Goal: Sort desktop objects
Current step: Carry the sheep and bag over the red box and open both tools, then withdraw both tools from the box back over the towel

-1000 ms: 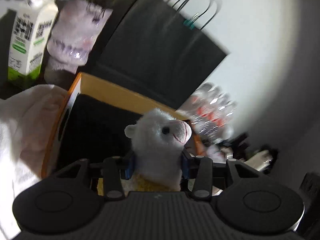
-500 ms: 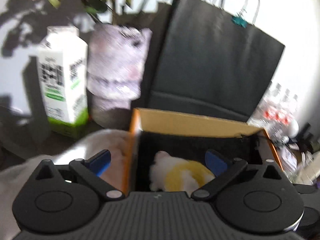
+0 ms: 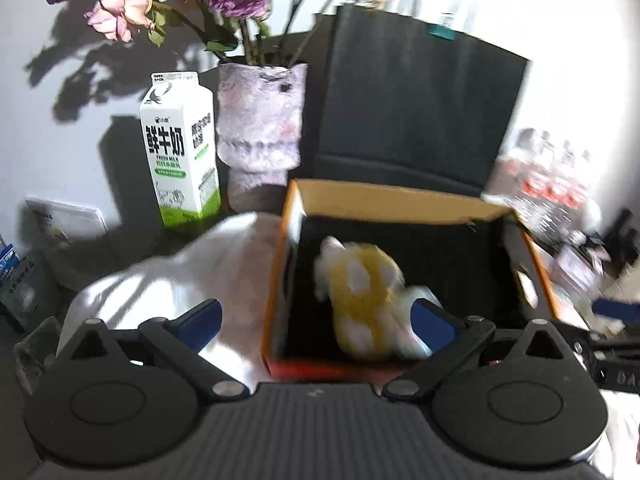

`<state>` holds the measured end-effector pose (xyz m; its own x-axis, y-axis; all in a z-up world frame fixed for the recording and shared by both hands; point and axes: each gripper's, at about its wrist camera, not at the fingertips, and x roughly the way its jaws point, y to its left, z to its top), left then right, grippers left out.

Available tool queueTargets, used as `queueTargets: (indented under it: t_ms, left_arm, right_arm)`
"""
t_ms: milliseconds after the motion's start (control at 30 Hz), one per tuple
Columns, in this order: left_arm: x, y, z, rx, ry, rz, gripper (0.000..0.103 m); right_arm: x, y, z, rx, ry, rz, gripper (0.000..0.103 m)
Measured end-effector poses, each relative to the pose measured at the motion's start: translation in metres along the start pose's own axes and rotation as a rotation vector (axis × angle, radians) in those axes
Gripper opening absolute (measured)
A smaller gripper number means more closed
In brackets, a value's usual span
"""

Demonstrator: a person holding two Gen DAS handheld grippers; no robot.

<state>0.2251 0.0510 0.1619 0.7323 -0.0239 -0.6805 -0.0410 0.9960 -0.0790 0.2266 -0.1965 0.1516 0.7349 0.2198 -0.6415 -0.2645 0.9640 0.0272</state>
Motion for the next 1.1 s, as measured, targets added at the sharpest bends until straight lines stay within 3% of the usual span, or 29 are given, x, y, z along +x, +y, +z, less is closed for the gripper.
queueTargets:
  t_ms: [167, 333, 500, 600, 733, 833, 967, 1100]
  left_arm:
    - [-0.060, -0.005, -0.062, 0.016, -0.041, -0.037, 0.103]
    - [-0.117, -0.002, -0.133, 0.021, -0.061, -0.085, 0.103]
    - [-0.166, -0.003, -0.198, 0.056, -0.161, -0.099, 0.103]
    - [-0.180, -0.008, -0.232, 0.062, -0.211, -0.066, 0.103]
    - [-0.193, -0.015, -0.276, 0.047, -0.281, -0.048, 0.103]
    - [-0.200, -0.018, -0.303, 0.033, -0.314, -0.040, 0.103]
    - [-0.203, -0.020, -0.321, 0.053, -0.287, -0.037, 0.103]
    - [-0.200, -0.019, -0.327, 0.033, -0.269, -0.039, 0.103]
  right_arm:
    - [-0.051, 0.012, -0.044, -0.018, -0.054, 0.025, 0.088]
    - [-0.105, 0.025, -0.110, -0.013, -0.094, 0.096, 0.089]
    - [-0.146, 0.026, -0.175, 0.104, -0.084, 0.192, 0.090]
    - [-0.163, 0.034, -0.210, 0.109, -0.092, 0.190, 0.090]
    - [-0.183, 0.049, -0.249, 0.082, -0.150, 0.112, 0.090]
    - [-0.193, 0.061, -0.274, -0.008, -0.182, 0.073, 0.090]
    - [-0.204, 0.074, -0.296, -0.085, -0.177, 0.087, 0.090]
    - [-0.214, 0.079, -0.306, -0.051, -0.162, 0.112, 0.090]
